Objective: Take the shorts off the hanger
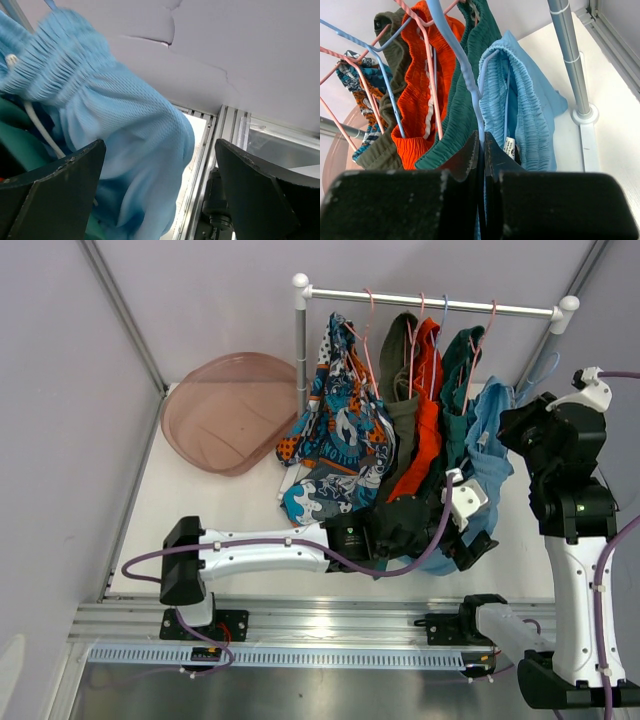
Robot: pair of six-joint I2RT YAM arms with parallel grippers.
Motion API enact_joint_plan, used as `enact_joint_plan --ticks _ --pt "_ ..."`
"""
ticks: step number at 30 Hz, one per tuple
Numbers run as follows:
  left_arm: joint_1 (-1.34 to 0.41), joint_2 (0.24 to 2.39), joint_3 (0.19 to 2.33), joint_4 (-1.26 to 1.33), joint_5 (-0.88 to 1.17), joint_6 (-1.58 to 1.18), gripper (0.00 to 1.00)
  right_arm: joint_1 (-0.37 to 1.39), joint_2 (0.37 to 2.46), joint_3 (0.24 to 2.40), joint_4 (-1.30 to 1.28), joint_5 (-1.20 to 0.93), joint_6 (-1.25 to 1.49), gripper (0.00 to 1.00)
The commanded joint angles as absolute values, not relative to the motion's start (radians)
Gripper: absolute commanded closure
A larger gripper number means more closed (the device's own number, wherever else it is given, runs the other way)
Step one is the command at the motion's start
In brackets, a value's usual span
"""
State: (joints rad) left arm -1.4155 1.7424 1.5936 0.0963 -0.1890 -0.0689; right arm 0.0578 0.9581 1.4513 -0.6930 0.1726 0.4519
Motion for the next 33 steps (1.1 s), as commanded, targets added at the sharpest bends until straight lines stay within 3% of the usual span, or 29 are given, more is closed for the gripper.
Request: enact_joint_plan --ticks 1,3,5,8,9,11,12,20,26,33 --pt "-1.419 1.762 1.626 0.13 -0.189 -0.06 0.04 0.064 0.957 1.531 -0.644 0.178 0.459 1.0" --pt "-1.419 1.77 1.617 0.143 -0.198 -0.061 0.07 0.064 0.962 1.542 -0.649 0.157 0.469 1.0" --pt "-1.419 1.776 1.615 0.143 -0.204 -0.06 0.17 0.064 0.959 1.546 -0.647 0.152 0.476 1.0" --pt "-1.419 1.786 1.617 0.143 -0.219 -0.055 0.45 0.066 0.954 1.555 -0.657 0.147 0.482 1.0" --pt "-1.419 1.787 1.615 0.144 -0.232 -0.055 0.62 0.064 0.954 1.56 -0.66 0.149 0.48 1.0" --pt "-1.419 1.787 1.612 0.149 -0.247 -0.052 0.81 0.064 0.951 1.566 -0.666 0.147 0.483 1.0" --pt "-1.419 1.787 1.615 0.146 -0.256 -0.052 1.0 0.064 0.95 1.568 -0.669 0.146 0.485 1.0" --pt "-1.445 1.698 1.534 0.115 -0.218 -0.08 1.0 0.063 0.966 1.585 -0.67 0.17 0.466 1.0" --pt "-1.642 1.51 1.22 0.175 -0.322 -0.123 1.0 0.052 1.029 1.623 -0.649 0.189 0.437 1.0" --pt "-1.701 1.473 1.083 0.216 -0.376 -0.239 1.0 0.034 1.054 1.663 -0.652 0.193 0.426 1.0"
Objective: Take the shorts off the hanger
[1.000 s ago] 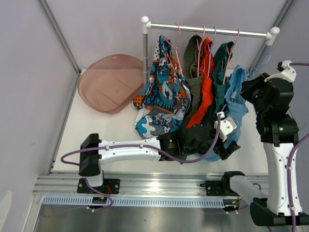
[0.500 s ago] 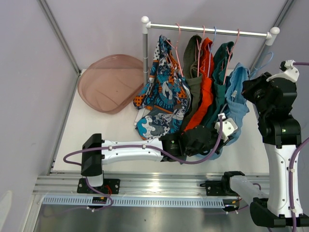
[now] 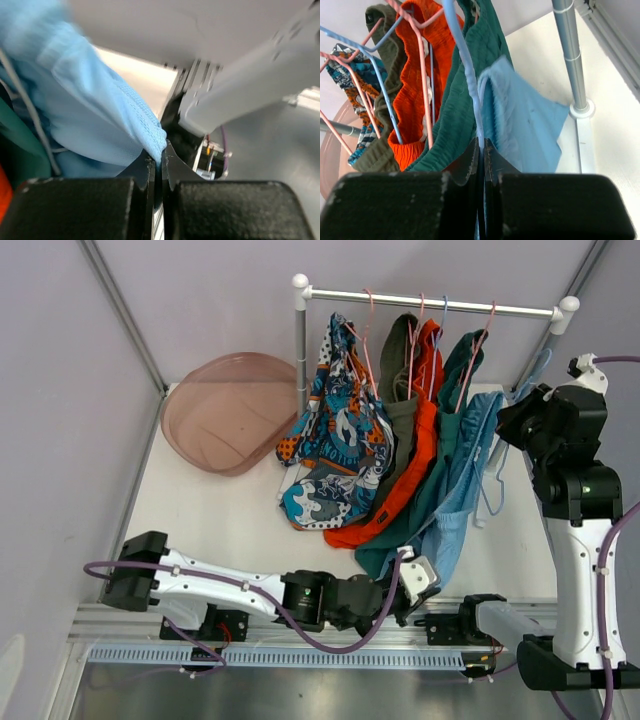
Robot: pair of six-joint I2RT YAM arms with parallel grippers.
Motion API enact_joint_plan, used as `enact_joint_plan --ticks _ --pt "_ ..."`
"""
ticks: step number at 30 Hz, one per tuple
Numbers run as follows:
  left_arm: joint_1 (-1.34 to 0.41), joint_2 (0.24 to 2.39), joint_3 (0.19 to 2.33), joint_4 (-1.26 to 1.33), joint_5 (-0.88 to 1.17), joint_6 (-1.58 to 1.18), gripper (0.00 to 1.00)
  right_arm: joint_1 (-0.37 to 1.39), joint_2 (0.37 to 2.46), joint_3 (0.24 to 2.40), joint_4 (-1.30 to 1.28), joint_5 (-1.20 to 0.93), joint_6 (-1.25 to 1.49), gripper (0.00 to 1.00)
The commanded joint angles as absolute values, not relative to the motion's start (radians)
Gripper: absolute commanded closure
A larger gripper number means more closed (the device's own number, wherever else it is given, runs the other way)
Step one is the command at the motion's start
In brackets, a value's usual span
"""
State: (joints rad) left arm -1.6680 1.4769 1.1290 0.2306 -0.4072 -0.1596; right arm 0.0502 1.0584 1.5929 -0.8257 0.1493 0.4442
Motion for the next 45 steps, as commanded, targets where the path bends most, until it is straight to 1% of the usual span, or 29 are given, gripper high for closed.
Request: enact_joint_plan --ticks 1,4,7,8,10,11,13,14,15,18,21,23,24,25,27,28,30,31,33,34,36,37,40,41,45 --pt "-1.701 1.477 1.083 0.219 -0.377 -0.236 1.0 0.034 1.054 1.666 -0.656 0.192 0.428 1.0" --pt "-1.701 1.518 1.114 0.213 -0.393 -0.196 1.0 0.032 1.045 1.693 -0.698 0.183 0.431 1.0" --pt "-1.681 1.601 1.19 0.187 -0.42 -0.166 1.0 0.034 1.017 1.724 -0.755 0.157 0.437 1.0" --pt "-1.651 1.621 1.256 0.169 -0.422 -0.164 1.0 0.034 1.008 1.73 -0.774 0.143 0.449 1.0" --pt "-1.608 1.692 1.308 0.137 -0.428 -0.173 1.0 0.034 0.973 1.743 -0.843 0.077 0.468 1.0" --pt "-1.559 1.715 1.404 0.099 -0.431 -0.175 1.0 0.034 0.957 1.743 -0.892 0.054 0.489 1.0" --pt "-1.507 1.79 1.48 0.048 -0.425 -0.175 1.0 0.034 0.905 1.736 -0.942 0.011 0.506 1.0" --pt "-1.461 1.813 1.602 0.01 -0.422 -0.17 1.0 0.034 0.888 1.732 -0.981 -0.02 0.524 1.0" --pt "-1.438 1.839 1.641 -0.023 -0.419 -0.16 1.0 0.035 0.871 1.729 -1.003 -0.035 0.529 1.0" --pt "-1.362 1.943 1.886 -0.129 -0.385 -0.166 1.0 0.035 0.842 1.749 -1.103 -0.069 0.541 1.0" --pt "-1.319 2.003 2.0 -0.227 -0.348 -0.199 1.0 0.034 0.842 1.784 -1.158 -0.08 0.531 1.0" --pt "-1.324 1.987 1.976 -0.216 -0.327 -0.206 1.0 0.035 0.85 1.802 -1.151 -0.048 0.511 1.0" --pt "-1.33 1.935 1.865 -0.192 -0.307 -0.215 1.0 0.035 0.867 1.807 -1.141 -0.04 0.493 1.0" --pt "-1.339 1.902 1.821 -0.169 -0.292 -0.221 1.0 0.034 0.879 1.81 -1.129 -0.029 0.485 1.0" --pt "-1.387 1.802 1.651 -0.112 -0.288 -0.235 1.0 0.034 0.925 1.809 -1.074 -0.022 0.471 1.0" --pt "-1.405 1.769 1.62 -0.109 -0.29 -0.242 1.0 0.034 0.942 1.809 -1.054 -0.011 0.462 1.0" --pt "-1.463 1.702 1.524 -0.12 -0.287 -0.258 1.0 0.034 0.98 1.816 -0.99 -0.002 0.439 1.0" --pt "-1.485 1.63 1.447 -0.132 -0.29 -0.265 1.0 0.035 1.02 1.821 -0.968 0.029 0.43 1.0" --pt "-1.546 1.547 1.396 -0.175 -0.329 -0.284 1.0 0.034 1.067 1.853 -0.917 0.044 0.402 1.0" --pt "-1.566 1.46 1.346 -0.216 -0.351 -0.287 1.0 0.034 1.115 1.867 -0.904 0.057 0.391 1.0" --pt "-1.614 1.372 1.327 -0.273 -0.42 -0.305 1.0 0.034 1.163 1.897 -0.855 0.07 0.362 1.0" --pt "-1.621 1.291 1.321 -0.347 -0.442 -0.314 1.0 0.034 1.201 1.904 -0.836 0.078 0.353 1.0" --pt "-1.631 1.172 1.309 -0.46 -0.531 -0.344 1.0 0.032 1.268 1.942 -0.787 0.092 0.334 1.0" --pt "-1.631 1.101 1.295 -0.477 -0.555 -0.345 1.0 0.031 1.31 1.954 -0.769 0.094 0.328 1.0" --pt "-1.631 0.96 1.237 -0.529 -0.67 -0.341 1.0 0.028 1.399 2.017 -0.707 0.12 0.324 1.0"
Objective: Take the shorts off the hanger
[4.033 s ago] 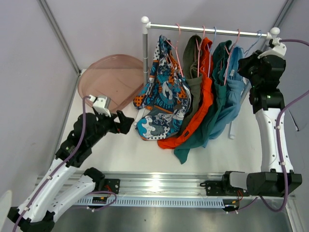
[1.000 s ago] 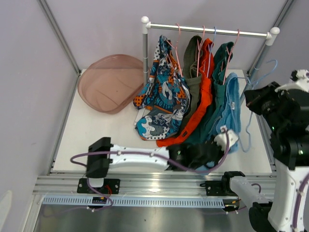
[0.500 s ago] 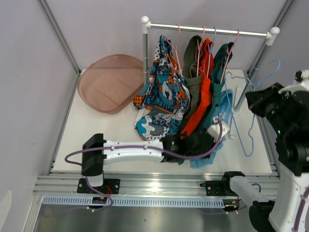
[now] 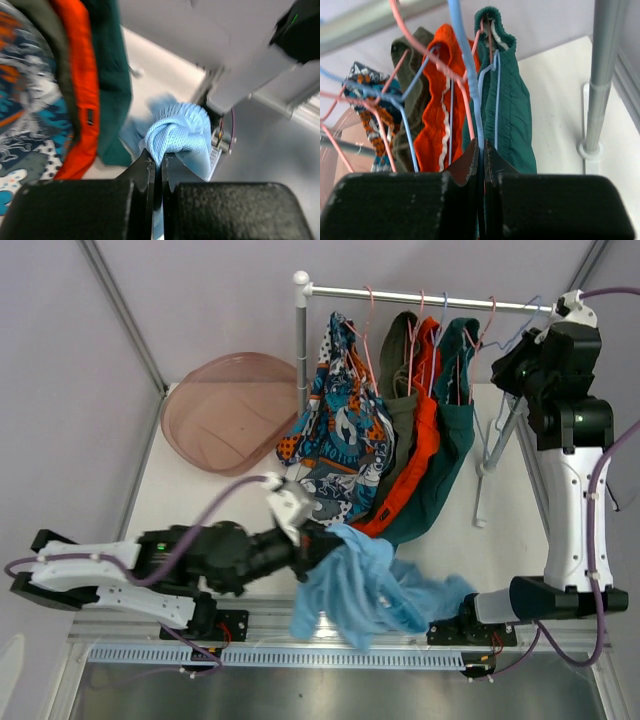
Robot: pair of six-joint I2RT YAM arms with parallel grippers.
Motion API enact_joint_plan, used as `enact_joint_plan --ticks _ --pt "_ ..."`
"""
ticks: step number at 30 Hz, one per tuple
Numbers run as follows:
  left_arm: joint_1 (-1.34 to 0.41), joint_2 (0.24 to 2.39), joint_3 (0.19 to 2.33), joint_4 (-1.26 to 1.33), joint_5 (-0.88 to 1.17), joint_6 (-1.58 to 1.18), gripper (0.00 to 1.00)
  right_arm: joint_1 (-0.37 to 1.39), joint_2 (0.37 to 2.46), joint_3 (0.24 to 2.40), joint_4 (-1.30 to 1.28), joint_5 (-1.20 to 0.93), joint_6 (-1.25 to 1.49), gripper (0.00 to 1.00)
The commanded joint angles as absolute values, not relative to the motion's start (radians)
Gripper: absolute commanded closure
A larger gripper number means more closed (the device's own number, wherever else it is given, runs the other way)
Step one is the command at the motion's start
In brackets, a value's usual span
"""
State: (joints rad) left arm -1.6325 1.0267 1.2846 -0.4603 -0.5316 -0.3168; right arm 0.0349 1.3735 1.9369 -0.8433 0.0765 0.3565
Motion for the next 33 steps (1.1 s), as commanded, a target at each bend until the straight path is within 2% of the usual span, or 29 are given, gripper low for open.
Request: enact_joint_plan --ticks 1,6,14,18,23,24,26,27,28,30,32,33 --pt "-1.631 0.941 1.23 -0.543 -0.707 -0.344 1.0 0.025 1.419 2.061 -0.701 0.121 0.322 1.0" --pt "-1.631 0.887 1.216 -0.586 -0.755 -0.365 1.0 0.025 1.58 2.22 -0.75 0.133 0.307 1.0" --pt "-1.631 0.867 1.256 -0.612 -0.819 -0.336 1.0 0.009 1.675 2.223 -0.753 0.138 0.302 1.0" --pt "-1.626 0.848 1.351 -0.634 -0.955 -0.261 1.0 0.009 1.654 2.136 -0.729 0.14 0.296 1.0" --pt "-1.608 0.828 1.469 -0.589 -1.043 -0.094 1.0 -0.037 1.514 1.892 -0.634 0.14 0.295 1.0" --pt "-1.606 0.831 1.485 -0.565 -1.07 -0.065 1.0 -0.043 1.497 1.863 -0.626 0.138 0.295 0.93" --pt "-1.598 0.839 1.514 -0.523 -1.097 0.047 1.0 -0.052 1.45 1.8 -0.617 0.138 0.298 0.68" --pt "-1.595 0.841 1.529 -0.468 -1.107 0.092 1.0 -0.06 1.437 1.786 -0.617 0.138 0.302 0.4" --pt "-1.583 0.842 1.545 -0.433 -1.121 0.176 1.0 -0.064 1.427 1.769 -0.624 0.138 0.305 0.27" --pt "-1.563 0.847 1.572 -0.317 -1.12 0.262 1.0 -0.072 1.399 1.758 -0.637 0.14 0.311 0.08" --pt "-1.517 0.857 1.591 -0.246 -1.092 0.372 1.0 -0.075 1.384 1.758 -0.647 0.138 0.324 0.03" --pt "-1.45 0.903 1.67 -0.224 -1.033 0.432 1.0 -0.075 1.338 1.753 -0.669 0.147 0.33 0.01"
